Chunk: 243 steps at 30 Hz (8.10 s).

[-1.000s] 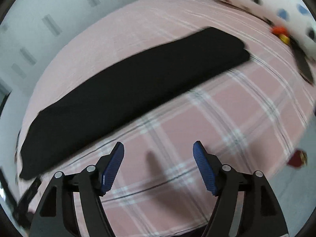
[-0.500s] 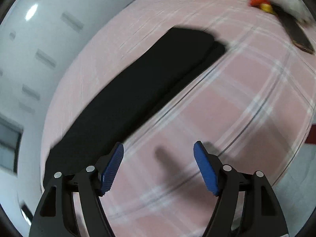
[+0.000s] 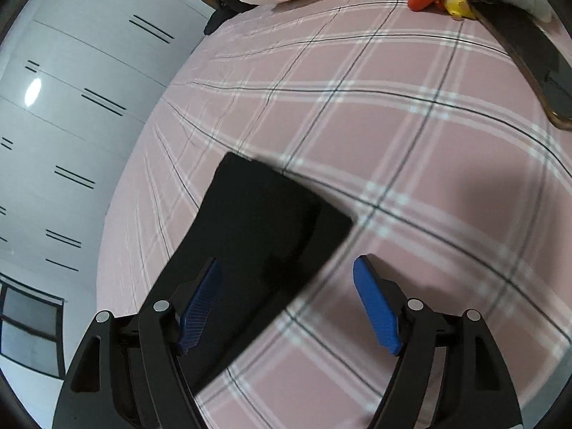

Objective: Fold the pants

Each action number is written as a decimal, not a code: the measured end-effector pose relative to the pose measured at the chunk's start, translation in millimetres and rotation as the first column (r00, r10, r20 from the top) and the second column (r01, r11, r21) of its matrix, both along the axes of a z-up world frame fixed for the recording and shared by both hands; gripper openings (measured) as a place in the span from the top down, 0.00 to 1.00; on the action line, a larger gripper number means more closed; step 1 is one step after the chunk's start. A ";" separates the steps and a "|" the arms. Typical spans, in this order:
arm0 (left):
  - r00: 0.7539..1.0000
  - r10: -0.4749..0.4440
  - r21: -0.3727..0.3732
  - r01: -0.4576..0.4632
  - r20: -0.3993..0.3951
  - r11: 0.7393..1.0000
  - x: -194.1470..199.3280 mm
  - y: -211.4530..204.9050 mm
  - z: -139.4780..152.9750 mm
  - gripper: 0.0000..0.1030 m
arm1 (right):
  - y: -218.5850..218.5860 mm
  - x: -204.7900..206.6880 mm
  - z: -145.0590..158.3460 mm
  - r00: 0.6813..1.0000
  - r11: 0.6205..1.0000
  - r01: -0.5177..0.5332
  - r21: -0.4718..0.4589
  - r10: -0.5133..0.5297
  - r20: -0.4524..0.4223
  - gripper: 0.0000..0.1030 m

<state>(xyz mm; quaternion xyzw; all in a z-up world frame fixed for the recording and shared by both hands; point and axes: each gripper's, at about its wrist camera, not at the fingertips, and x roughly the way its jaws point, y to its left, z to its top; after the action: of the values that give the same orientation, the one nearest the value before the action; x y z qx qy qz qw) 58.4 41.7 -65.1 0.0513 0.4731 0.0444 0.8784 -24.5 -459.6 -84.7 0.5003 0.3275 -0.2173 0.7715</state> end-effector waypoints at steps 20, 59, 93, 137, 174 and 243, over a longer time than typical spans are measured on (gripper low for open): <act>1.000 0.002 -0.061 -0.001 0.013 0.998 -1.1 7.4 4.4 0.05 | 40.3 59.0 80.8 0.979 0.989 -0.116 -0.087 0.128 0.159 0.87; 1.000 -0.011 -0.121 0.014 0.023 0.993 -8.0 13.5 10.6 0.05 | 409.7 200.7 91.1 0.593 0.480 -0.786 -0.390 0.763 -0.258 0.87; 0.999 -0.030 -0.091 0.029 -0.016 0.995 -4.0 12.2 3.0 0.05 | 7.9 0.2 54.6 0.995 0.982 -0.031 -0.184 0.014 -0.095 0.88; 0.999 -0.044 -0.040 0.043 -0.032 0.998 -2.4 4.8 -1.2 0.05 | -17.1 34.7 33.3 0.989 0.975 -0.118 -0.189 0.098 -0.110 0.37; 0.976 0.216 0.022 -0.215 -0.043 0.976 50.7 142.3 61.5 0.05 | 37.8 -19.3 22.2 0.989 0.989 -0.124 -0.081 0.117 -0.091 0.41; 0.881 0.450 -0.503 -0.458 -0.147 0.733 107.0 315.3 -12.8 0.05 | 280.3 182.6 29.0 0.845 0.837 -0.535 -0.119 0.532 -0.053 0.16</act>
<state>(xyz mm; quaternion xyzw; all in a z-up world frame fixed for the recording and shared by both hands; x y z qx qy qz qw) 165.3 357.0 -77.9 -0.3065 0.4715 0.1265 0.8171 158.1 -179.3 -55.7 0.3365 0.4458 -0.0189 0.8292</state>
